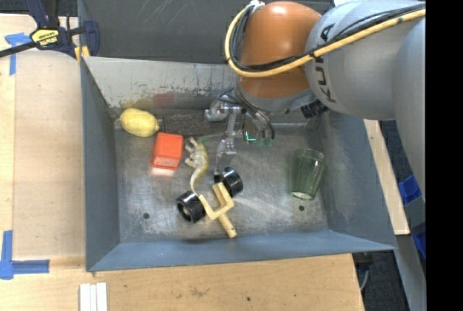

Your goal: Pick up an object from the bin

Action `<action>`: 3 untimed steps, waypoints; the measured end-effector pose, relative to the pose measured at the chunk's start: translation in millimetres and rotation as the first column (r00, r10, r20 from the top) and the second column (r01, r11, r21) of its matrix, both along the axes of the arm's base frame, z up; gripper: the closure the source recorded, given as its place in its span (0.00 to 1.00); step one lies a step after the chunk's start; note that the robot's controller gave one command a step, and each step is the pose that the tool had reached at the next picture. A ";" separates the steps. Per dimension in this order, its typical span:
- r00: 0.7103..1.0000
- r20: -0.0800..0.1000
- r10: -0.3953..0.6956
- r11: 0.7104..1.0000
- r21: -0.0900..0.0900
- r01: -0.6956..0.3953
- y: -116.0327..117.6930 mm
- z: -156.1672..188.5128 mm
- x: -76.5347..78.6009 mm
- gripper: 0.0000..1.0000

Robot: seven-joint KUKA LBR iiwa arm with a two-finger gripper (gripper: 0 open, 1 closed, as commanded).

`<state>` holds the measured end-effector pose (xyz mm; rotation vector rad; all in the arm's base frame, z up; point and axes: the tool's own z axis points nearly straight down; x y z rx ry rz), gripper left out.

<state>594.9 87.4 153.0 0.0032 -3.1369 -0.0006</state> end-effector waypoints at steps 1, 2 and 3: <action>1.000 0.008 -0.001 1.000 0.001 0.001 -0.2 4.1 1.9 0.00; 1.000 0.007 -0.018 1.000 0.000 0.018 23.4 3.5 -22.8 0.00; 0.998 0.008 0.059 0.998 0.000 -0.059 37.4 0.1 -26.5 0.00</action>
Offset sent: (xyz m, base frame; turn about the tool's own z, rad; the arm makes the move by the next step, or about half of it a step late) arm -0.0297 0.0304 0.0028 0.0206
